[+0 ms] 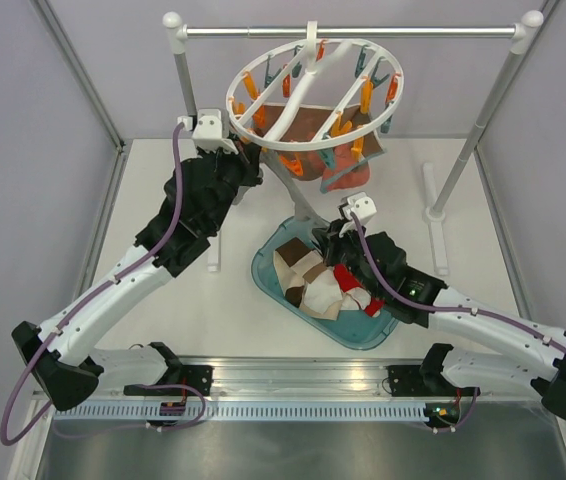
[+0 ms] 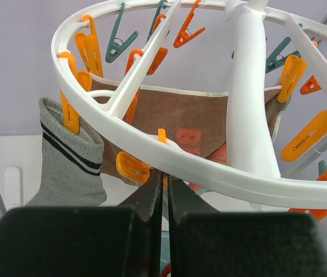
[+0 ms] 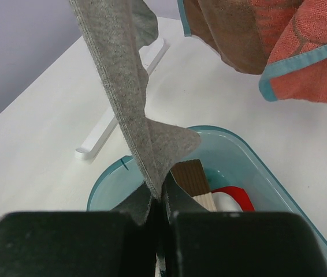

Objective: Remove the socks clipped to the hanger

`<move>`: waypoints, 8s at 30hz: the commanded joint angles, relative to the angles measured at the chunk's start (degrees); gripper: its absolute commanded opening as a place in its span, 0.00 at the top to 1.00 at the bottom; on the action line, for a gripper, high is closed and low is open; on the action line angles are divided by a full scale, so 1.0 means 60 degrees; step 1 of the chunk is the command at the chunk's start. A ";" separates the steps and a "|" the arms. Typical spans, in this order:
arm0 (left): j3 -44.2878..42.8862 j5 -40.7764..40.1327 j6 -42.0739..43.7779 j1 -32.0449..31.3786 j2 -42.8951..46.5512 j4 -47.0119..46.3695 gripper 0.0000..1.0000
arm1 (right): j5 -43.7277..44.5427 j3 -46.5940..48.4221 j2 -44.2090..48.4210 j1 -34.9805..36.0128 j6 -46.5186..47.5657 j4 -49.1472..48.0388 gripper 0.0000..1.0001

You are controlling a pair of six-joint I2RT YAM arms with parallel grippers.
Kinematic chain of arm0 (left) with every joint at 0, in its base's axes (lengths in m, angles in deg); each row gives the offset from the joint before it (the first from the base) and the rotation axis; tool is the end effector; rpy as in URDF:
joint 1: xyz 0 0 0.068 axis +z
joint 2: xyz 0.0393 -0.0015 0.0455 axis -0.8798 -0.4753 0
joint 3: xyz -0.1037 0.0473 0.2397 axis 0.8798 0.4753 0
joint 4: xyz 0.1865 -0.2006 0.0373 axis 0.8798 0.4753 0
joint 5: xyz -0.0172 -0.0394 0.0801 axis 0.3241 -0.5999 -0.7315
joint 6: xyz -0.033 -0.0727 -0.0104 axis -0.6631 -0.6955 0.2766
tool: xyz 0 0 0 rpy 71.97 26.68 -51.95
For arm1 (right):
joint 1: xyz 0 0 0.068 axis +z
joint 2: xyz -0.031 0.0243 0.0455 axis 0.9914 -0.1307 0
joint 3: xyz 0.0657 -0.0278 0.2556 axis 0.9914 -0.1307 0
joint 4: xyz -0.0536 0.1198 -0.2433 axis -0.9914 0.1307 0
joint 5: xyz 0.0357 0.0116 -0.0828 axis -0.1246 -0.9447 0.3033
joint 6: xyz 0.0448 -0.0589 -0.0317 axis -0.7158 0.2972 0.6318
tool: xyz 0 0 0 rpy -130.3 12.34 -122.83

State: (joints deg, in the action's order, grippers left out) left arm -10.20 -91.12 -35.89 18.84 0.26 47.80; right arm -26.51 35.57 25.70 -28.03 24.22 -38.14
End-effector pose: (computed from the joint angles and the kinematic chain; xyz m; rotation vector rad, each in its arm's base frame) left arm 0.2536 -0.1946 0.4511 0.0137 1.5001 -0.4823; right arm 0.1934 0.2260 0.2968 -0.3102 1.7096 0.5696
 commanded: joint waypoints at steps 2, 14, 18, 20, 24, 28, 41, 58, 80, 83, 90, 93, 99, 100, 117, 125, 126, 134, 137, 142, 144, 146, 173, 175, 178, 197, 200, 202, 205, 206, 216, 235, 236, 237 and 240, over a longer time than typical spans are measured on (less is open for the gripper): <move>-0.0329 0.0279 0.0108 -0.0003 0.0127 -0.0273 0.88 | 0.0238 -0.0143 0.0209 -0.0023 -0.0062 0.0258 0.99; 0.0843 0.0866 -0.0860 -0.0018 0.1152 0.0193 0.44 | -0.0026 0.0164 0.0165 -0.0038 -0.0033 0.0243 0.99; 0.0830 0.0763 -0.0890 -0.0018 0.1051 0.0181 0.44 | -0.0129 0.0223 0.0092 -0.0023 -0.0121 0.0185 0.99; 0.0786 0.0749 -0.0948 -0.0018 0.0978 0.0196 0.44 | -0.0129 0.0237 0.0034 -0.0009 -0.0136 0.0155 0.99; 0.0771 0.0427 -0.1036 -0.0047 0.0758 0.0094 0.43 | -0.0114 0.0325 -0.0040 -0.0009 -0.0150 0.0141 0.99; 0.0727 0.0266 -0.1095 -0.0047 0.0568 -0.0197 0.41 | -0.0158 0.0369 -0.0099 0.0006 -0.0150 0.0141 0.99; 0.0581 -0.0350 -0.1461 -0.0047 -0.0033 -0.0976 0.40 | -0.0173 0.0311 -0.0099 0.0050 -0.0195 0.0141 0.99; 0.0317 -0.0745 -0.1256 -0.0047 -0.0004 -0.1152 0.48 | -0.0056 0.0150 -0.0172 0.0065 -0.0209 0.0096 0.99; -0.0342 0.0046 -0.0846 -0.0193 -0.0238 -0.0713 0.98 | 0.0735 -0.0377 0.0589 0.0065 0.0244 0.0361 0.83; -0.0445 -0.0013 -0.0802 -0.0310 -0.0311 -0.0625 0.98 | 0.0604 -0.0655 0.0736 0.0065 0.0420 -0.0019 0.61; -0.0576 -0.0042 -0.0743 -0.0501 -0.0326 -0.0493 0.98 | -0.0068 -0.0700 0.0619 0.0065 0.0888 -0.0854 0.28; -0.0606 0.0001 -0.0758 -0.0545 -0.0341 -0.0464 0.98 | -0.0523 -0.0627 0.0006 0.0065 0.1225 -0.2068 0.20; -0.0811 0.0045 -0.0772 -0.0721 -0.0370 -0.0302 0.98 | -0.1373 0.0222 -0.2686 -0.0095 0.2032 -0.4266 0.11; -0.0825 0.0031 -0.0758 -0.0764 -0.0370 -0.0273 0.98 | -0.1548 0.0527 -0.2996 -0.0184 0.1960 -0.4631 0.10; -0.1089 0.0016 -0.0714 -0.0984 -0.0312 -0.0039 0.98 | -0.3439 0.3840 -0.7362 -0.1547 -0.0428 -0.5983 0.08; -0.1060 0.0002 -0.0728 -0.0984 -0.0399 0.0210 0.98 | -0.3585 0.4705 -0.7994 -0.1561 -0.1306 -0.6158 0.10; -0.1045 0.0002 -0.0743 -0.0984 -0.0429 0.0210 0.98 | -0.3629 0.4778 -0.8110 -0.1547 -0.1424 -0.6274 0.11; -0.1045 -0.0013 -0.0787 -0.0999 -0.0546 0.0196 0.98 | -0.3864 0.4325 -0.8215 -0.1547 -0.2377 -0.7051 0.42; -0.1045 -0.0027 -0.0787 -0.0984 -0.0546 0.0196 0.98 | -0.3718 0.3959 -0.8097 -0.1547 -0.2421 -0.7183 0.62; -0.1016 0.0002 -0.0773 -0.0984 -0.0575 0.0196 0.98 | -0.3411 0.3227 -0.7585 -0.1547 -0.2392 -0.7374 0.92; -0.0972 -0.0042 -0.0758 -0.0984 -0.0561 0.0196 0.97 | -0.3381 0.2862 -0.7293 -0.1547 -0.2362 -0.7389 0.99; -0.0885 -0.0028 -0.0743 -0.0984 -0.0532 0.0196 0.95 | -0.3352 0.2597 -0.7058 -0.1547 -0.2289 -0.7418 0.99; 0.0462 0.2596 -0.0523 -0.0999 0.2353 0.1631 0.35 | -0.3030 0.1088 -0.3806 -0.1547 -0.0723 -0.4519 0.99; 0.0667 0.1809 -0.0654 -0.0999 0.2937 0.1719 0.38 | -0.3000 0.1029 -0.3703 -0.1547 -0.0693 -0.4401 0.99; 0.0844 0.0477 -0.0699 -0.0984 0.3437 0.1792 0.40 | -0.2971 0.0868 -0.3454 -0.1547 -0.0605 -0.4225 0.99; 0.1049 0.1463 -0.0670 0.0448 0.2340 0.0812 0.44 | -0.3423 0.0413 -0.2033 -0.1547 -0.0429 -0.2894 0.99; 0.1064 0.2723 -0.0757 0.1005 0.2267 0.0549 0.43 | -0.3978 0.0399 -0.1755 -0.1561 -0.0356 -0.2484 0.99; 0.1253 0.3748 -0.0918 0.1358 0.2296 0.0329 0.43 | -0.4258 0.0384 -0.1623 -0.1591 -0.0355 -0.2306 0.99; 0.1502 0.5515 -0.1386 0.2280 0.2223 -0.0270 0.43 | -0.5092 0.0326 -0.1243 -0.1678 -0.0370 -0.2028 0.99; 0.1576 0.5945 -0.1533 0.2775 0.2193 -0.0432 0.43 | -0.5283 0.0311 -0.1154 -0.1708 -0.0385 -0.1897 0.99; 0.2572 1.0078 -0.4094 0.4874 0.1579 -0.3800 0.41 | -0.6954 0.0209 -0.0070 -0.1927 -0.0238 -0.1003 0.99; 0.3232 1.1736 -0.6940 0.4714 -0.0267 -0.8740 0.32 | -0.8200 -0.0012 0.0487 -0.2235 -0.0824 -0.0929 0.99; 0.3246 1.1706 -0.6809 0.4598 -0.0268 -0.8696 0.32 | -0.8215 0.0018 0.0473 -0.2221 -0.0839 -0.0943 0.99; 0.3218 1.1546 -0.6692 0.4553 -0.0239 -0.8478 0.31 | -0.8215 0.0018 0.0458 -0.2221 -0.0868 -0.0943 0.99; 0.3145 1.1064 -0.6004 0.4173 -0.0136 -0.7951 0.31 | -0.8244 0.0047 0.0443 -0.2221 -0.0912 -0.0973 0.99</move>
State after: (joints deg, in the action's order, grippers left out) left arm 9.76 -22.52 -74.80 45.65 -1.25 0.94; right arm -74.33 34.87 28.45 -41.14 19.47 -42.14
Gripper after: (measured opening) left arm 0.687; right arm 0.014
